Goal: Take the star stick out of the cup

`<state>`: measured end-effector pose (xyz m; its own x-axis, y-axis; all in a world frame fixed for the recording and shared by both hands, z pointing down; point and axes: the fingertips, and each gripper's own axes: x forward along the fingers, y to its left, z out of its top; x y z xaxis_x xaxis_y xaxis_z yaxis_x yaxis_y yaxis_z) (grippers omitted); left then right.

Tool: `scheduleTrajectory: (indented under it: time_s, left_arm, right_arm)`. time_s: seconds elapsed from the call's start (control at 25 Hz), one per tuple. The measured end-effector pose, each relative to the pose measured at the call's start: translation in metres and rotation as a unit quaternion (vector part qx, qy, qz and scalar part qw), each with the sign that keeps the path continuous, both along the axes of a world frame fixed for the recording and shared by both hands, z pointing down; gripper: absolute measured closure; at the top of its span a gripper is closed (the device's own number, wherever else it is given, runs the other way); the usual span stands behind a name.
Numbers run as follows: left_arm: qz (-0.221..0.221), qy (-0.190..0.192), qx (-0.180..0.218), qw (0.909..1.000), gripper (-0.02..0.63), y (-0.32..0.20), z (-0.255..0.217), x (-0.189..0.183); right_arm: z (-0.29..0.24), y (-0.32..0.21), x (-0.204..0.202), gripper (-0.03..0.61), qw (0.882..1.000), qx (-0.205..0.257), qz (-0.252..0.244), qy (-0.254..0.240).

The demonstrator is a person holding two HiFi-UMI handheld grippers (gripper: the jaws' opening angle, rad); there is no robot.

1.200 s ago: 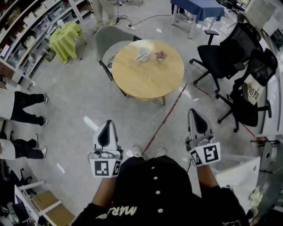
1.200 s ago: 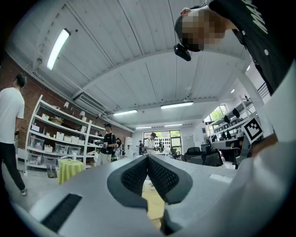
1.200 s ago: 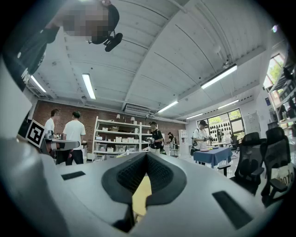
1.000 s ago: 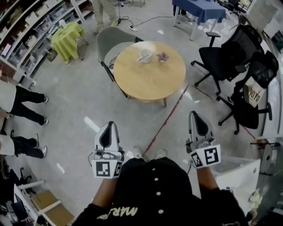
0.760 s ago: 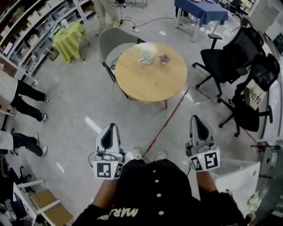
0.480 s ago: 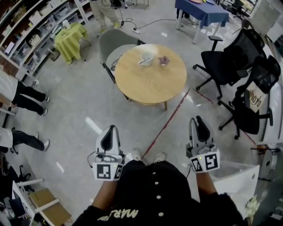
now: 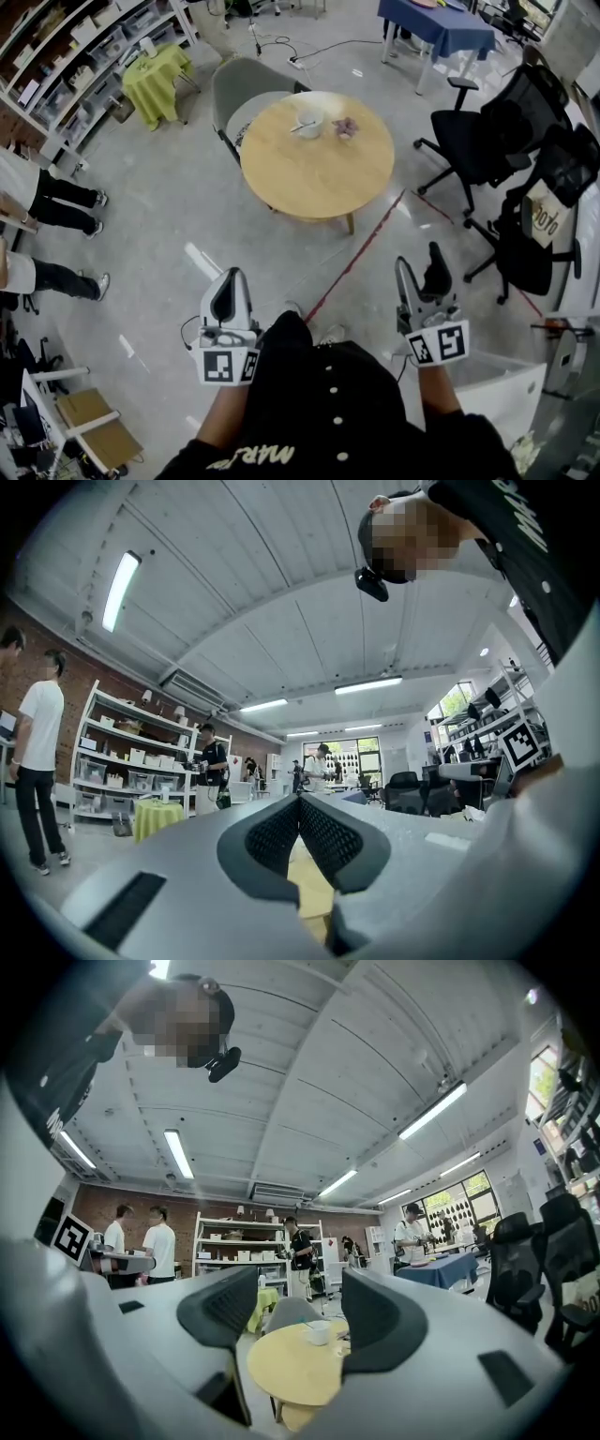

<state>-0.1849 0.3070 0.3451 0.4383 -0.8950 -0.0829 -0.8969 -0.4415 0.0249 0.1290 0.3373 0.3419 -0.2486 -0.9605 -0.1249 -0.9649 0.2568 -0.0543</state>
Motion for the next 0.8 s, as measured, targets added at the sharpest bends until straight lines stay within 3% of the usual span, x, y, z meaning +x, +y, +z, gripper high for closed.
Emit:
scheduleTrajectory:
  time_s: [0.36, 0.8]
  left_arm:
    - [0.017, 0.005, -0.009, 0.9998, 0.611, -0.053, 0.014, 0.028]
    - [0.044, 0.014, 0.006, 0.9989, 0.611, -0.240, 0.006, 0.064]
  right_arm:
    - [0.009, -0.045, 0.024, 0.310, 1.000, -0.012, 0.010, 0.003]
    - [0.007, -0.212, 0.054, 0.313, 0.999, -0.016, 0.036, 0.026]
